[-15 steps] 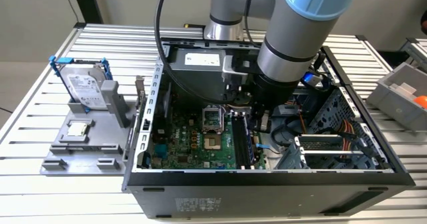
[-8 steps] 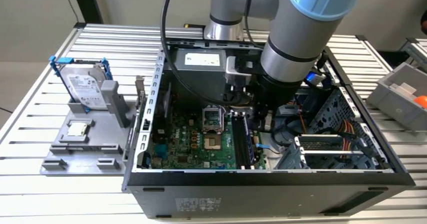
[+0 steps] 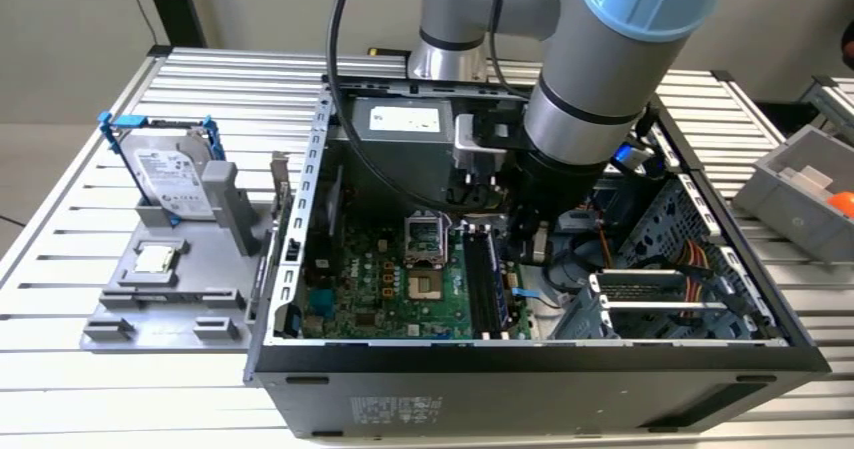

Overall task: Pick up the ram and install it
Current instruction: 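Press down the ram until it locks into place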

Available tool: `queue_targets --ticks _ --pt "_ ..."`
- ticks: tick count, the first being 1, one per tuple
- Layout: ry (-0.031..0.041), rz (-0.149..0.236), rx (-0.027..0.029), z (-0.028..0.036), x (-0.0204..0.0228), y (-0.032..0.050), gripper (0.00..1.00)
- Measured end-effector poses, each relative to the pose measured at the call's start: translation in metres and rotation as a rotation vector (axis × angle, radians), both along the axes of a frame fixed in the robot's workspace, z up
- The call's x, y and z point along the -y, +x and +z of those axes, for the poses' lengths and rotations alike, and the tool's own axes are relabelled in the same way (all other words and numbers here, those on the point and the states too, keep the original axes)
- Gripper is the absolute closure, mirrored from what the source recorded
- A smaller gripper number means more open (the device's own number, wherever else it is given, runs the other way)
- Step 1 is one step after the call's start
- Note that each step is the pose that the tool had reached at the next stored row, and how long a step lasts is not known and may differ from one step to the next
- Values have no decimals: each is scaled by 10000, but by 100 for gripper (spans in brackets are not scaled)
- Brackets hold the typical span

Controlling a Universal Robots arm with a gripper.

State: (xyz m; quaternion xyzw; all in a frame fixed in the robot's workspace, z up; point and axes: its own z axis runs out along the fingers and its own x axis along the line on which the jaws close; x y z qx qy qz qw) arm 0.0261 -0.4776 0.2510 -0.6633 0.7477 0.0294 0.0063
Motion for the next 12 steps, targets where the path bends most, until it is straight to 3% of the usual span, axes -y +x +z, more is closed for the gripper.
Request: queue_targets --ticks 5,12 --pt "1 65 5 -8 0 10 100" --pt "0 271 6 -70 -1 -16 100"
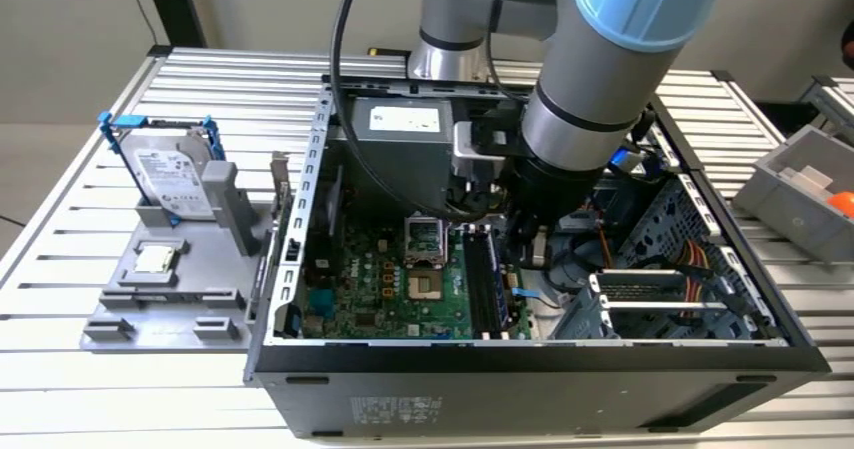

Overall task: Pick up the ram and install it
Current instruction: 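Press down the ram until it locks into place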

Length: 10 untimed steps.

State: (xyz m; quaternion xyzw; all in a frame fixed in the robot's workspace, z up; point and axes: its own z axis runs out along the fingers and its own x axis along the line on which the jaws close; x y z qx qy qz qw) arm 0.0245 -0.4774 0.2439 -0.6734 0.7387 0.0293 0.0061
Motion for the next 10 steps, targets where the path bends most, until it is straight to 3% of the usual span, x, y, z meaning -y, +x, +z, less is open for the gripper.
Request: queue_targets --ticks 10 --pt "3 0 5 -26 0 -27 100"
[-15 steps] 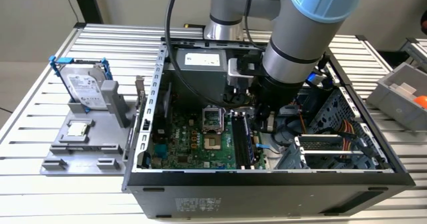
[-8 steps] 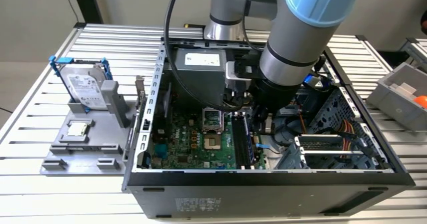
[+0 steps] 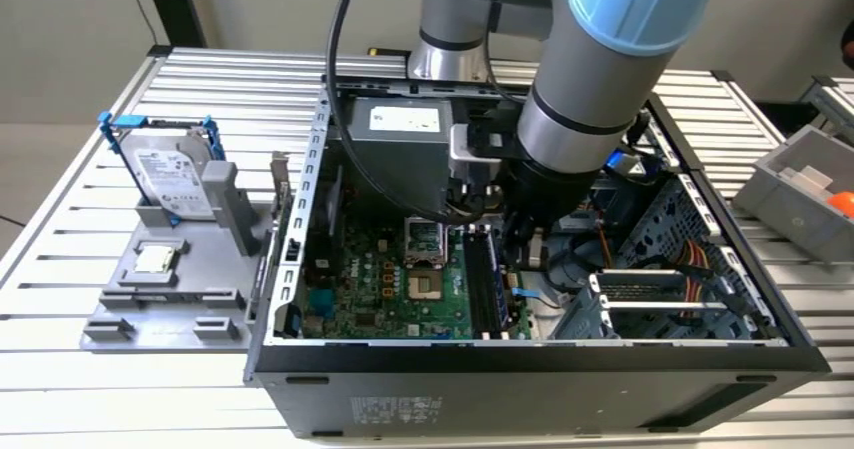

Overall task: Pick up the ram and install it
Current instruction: 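Press down the ram until it locks into place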

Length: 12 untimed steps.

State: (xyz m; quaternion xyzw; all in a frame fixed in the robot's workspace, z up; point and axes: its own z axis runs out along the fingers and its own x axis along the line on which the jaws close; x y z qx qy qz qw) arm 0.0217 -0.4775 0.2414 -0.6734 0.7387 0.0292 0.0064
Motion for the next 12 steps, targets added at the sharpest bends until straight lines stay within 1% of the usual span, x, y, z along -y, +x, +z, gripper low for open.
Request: queue_targets --ticks 2,6,9,12 --pt "-2 -1 1 -14 0 -13 100" --pt "-2 1 -4 -20 0 -13 100" --pt "-5 1 -5 -71 0 -13 100" --pt "-6 -2 -34 -118 0 -14 100"
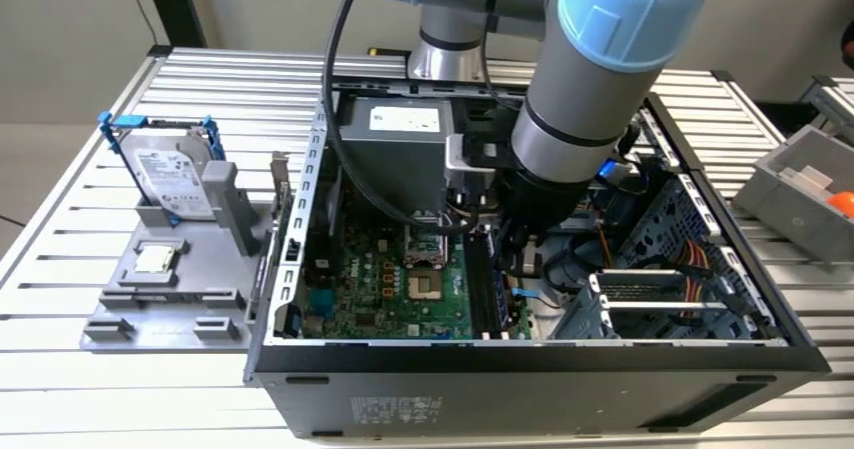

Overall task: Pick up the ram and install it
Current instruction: 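Press down the ram until it locks into place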

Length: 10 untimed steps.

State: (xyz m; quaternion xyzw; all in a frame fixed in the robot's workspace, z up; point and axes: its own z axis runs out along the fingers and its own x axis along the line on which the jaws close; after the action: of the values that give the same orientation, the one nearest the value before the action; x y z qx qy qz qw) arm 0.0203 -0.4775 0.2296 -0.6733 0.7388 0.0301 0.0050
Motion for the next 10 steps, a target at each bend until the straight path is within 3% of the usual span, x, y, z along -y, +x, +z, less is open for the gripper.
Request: queue_targets --ticks 7,10 --pt "-13 -10 -74 -67 2 0 100" --pt "-5 -11 -77 -77 1 0 100"
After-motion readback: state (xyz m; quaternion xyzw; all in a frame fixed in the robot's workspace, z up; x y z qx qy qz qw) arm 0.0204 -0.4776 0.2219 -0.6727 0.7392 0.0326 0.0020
